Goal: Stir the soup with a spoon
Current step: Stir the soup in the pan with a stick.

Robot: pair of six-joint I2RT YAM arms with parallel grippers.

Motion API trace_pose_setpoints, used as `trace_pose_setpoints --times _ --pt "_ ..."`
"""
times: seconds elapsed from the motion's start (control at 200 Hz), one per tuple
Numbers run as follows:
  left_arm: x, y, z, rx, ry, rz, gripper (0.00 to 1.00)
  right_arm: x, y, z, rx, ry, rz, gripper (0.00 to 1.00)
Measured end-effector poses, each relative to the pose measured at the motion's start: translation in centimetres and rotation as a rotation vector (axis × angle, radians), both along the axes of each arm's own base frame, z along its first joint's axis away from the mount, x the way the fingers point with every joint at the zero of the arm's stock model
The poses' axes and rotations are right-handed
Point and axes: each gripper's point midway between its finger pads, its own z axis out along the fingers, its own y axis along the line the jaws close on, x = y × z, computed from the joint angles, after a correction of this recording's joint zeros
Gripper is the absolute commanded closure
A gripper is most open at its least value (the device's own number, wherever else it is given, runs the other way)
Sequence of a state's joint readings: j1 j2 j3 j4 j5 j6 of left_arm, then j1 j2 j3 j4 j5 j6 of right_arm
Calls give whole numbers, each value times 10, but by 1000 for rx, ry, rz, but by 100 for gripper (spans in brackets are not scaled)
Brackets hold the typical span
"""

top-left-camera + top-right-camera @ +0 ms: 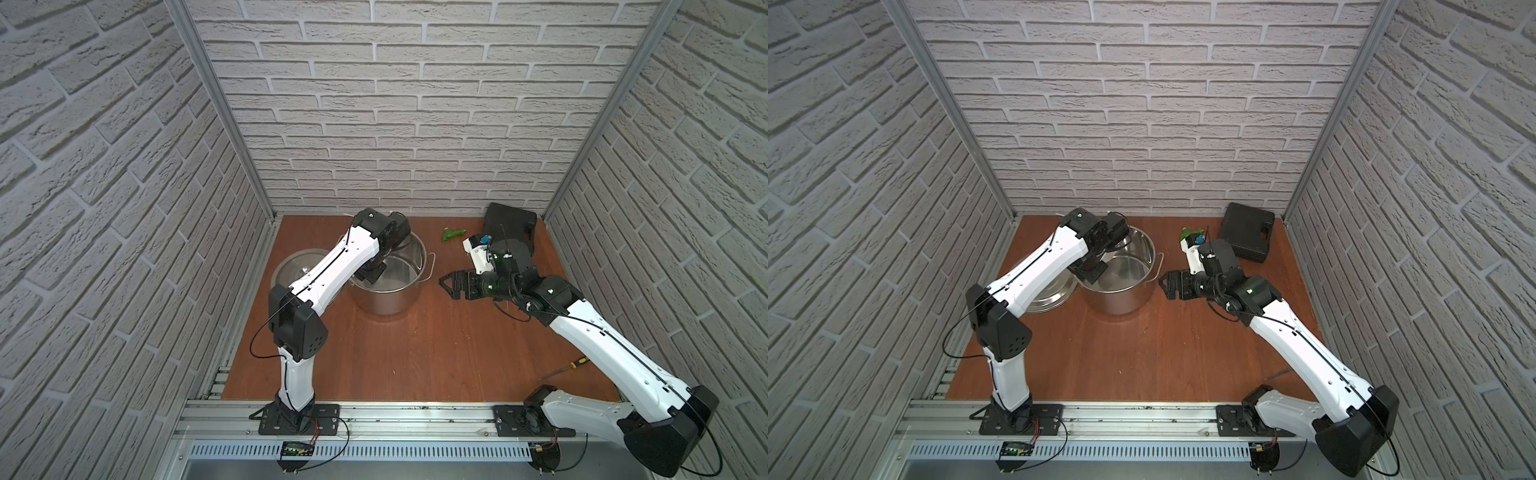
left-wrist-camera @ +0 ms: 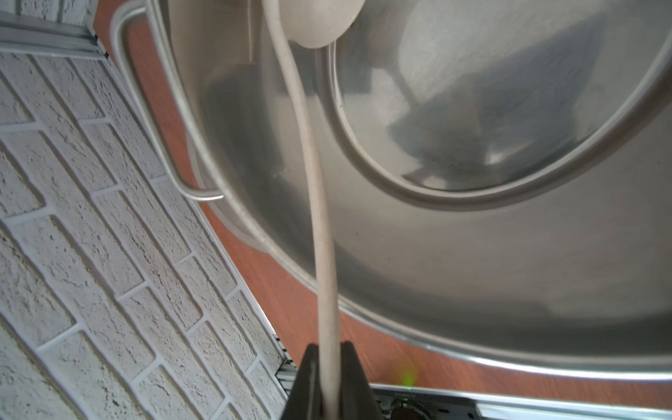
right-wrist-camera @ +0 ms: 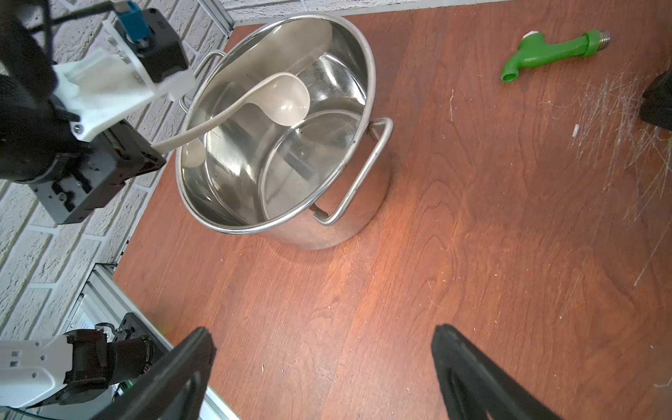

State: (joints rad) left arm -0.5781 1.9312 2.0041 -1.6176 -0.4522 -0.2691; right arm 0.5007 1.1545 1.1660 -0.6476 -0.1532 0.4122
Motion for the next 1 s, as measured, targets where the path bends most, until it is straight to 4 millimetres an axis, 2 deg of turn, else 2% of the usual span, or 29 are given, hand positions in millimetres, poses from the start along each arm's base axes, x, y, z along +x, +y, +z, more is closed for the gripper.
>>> trace_pose_setpoints --times 0.195,0.345,0.505,0.665,0.805,1.0 --pt "-2 -39 -10 -19 25 -85 100 -1 -2 4 3 -12 -9 3" --pt "-11 -53 -12 -24 31 -128 100 0 -3 4 2 -14 -16 3" --pt "-33 -34 -15 15 71 -126 100 0 -3 4 7 -9 -25 3" --pt "-49 -16 -5 31 49 -115 100 0 -3 3 10 -4 -28 3" --pt "-49 -4 4 39 14 -95 100 4 1 -5 6 21 -24 4" --pt "-36 17 3 60 16 -40 100 5 9 -12 1 46 -4 4"
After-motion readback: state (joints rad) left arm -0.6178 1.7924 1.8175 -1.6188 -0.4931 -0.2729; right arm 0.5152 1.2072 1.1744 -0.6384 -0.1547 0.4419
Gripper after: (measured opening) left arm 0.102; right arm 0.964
